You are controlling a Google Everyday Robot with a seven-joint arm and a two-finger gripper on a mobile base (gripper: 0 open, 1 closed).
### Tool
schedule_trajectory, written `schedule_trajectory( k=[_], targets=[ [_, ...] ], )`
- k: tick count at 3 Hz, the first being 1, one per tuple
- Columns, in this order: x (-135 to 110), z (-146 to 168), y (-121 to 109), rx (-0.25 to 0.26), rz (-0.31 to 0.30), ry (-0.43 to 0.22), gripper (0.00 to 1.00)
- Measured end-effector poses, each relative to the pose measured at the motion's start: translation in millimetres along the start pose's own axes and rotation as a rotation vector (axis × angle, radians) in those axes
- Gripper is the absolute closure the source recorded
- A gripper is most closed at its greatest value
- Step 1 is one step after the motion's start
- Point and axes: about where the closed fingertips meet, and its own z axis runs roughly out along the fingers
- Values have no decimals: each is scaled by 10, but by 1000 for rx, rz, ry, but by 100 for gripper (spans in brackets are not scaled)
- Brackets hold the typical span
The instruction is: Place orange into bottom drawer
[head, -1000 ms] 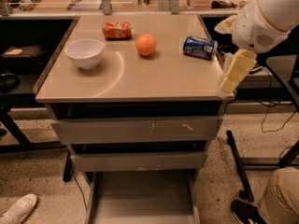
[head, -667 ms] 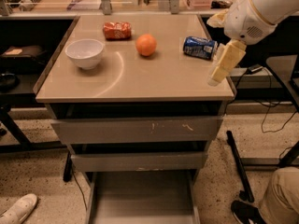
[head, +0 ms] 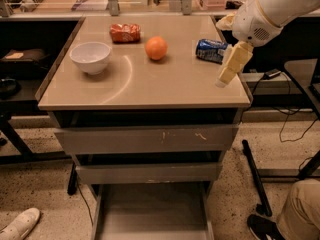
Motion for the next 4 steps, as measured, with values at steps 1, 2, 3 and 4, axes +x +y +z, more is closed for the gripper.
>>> schedule_trajectory(
  k=[1, 2, 3, 4],
  targets=[
    [20, 206, -96, -1, 7, -49, 0],
    [49, 468, -321, 8, 73, -205, 0],
    [-15, 653, -495, -10, 131, -346, 0],
    [-92, 828, -626, -59, 188, -441, 0]
  ],
)
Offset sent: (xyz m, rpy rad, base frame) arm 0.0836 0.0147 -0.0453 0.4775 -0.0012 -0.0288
